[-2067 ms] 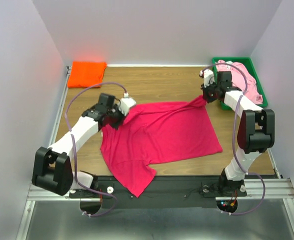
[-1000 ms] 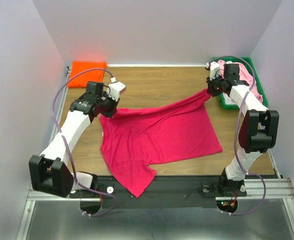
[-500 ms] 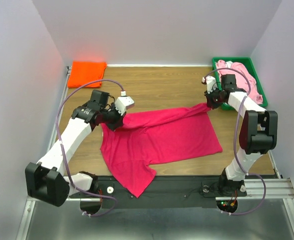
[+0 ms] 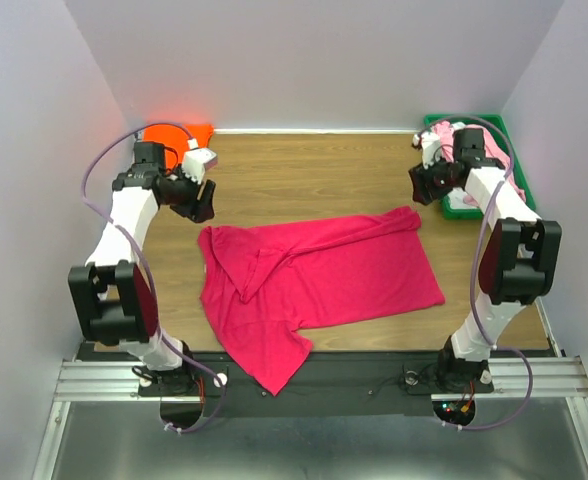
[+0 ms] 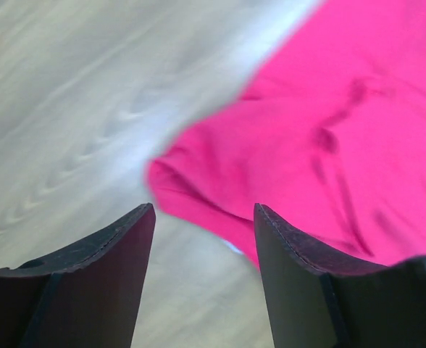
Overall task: Fold and stack the t-shirts
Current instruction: Fold the tshirt
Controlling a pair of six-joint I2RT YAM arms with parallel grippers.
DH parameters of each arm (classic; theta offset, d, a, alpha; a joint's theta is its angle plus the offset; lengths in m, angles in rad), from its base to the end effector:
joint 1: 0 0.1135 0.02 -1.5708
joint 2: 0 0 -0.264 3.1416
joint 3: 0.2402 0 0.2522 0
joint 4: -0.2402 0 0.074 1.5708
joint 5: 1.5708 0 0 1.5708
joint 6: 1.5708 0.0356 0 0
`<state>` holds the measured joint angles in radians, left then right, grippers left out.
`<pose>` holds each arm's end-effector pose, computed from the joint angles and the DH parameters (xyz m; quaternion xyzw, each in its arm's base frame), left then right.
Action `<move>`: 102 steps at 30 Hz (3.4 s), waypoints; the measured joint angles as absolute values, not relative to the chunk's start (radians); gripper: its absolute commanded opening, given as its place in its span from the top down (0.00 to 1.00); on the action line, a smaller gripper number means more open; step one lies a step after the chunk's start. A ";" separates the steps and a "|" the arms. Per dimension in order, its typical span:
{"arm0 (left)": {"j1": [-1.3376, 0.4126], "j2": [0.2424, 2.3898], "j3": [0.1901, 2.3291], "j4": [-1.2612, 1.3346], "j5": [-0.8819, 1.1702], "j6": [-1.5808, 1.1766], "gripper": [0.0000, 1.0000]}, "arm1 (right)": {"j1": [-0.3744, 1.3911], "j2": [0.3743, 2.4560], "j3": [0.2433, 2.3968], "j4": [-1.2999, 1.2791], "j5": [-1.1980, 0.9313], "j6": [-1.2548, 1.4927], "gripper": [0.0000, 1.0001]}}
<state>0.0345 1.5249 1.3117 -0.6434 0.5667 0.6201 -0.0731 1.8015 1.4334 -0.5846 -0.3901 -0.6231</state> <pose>0.3286 -0.0078 0.3054 0.3532 0.8331 -0.1401 0.4020 0.3924 -0.0152 0.2512 -0.3105 0.8834 0.0718 0.3435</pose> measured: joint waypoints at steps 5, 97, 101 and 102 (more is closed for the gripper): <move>0.082 1.686 1.325 -0.570 0.547 0.592 0.38 | -0.073 1.948 1.617 -0.593 -0.422 -0.545 0.47; -0.168 1.686 1.044 -0.714 0.457 0.611 0.66 | 0.177 2.115 1.647 -0.828 -0.282 -0.857 0.46; -0.169 1.686 1.048 -0.720 0.471 0.613 0.67 | 0.177 2.115 1.662 -0.831 -0.278 -0.858 0.46; -0.169 1.686 1.050 -0.722 0.474 0.613 0.67 | 0.177 2.115 1.663 -0.831 -0.276 -0.858 0.46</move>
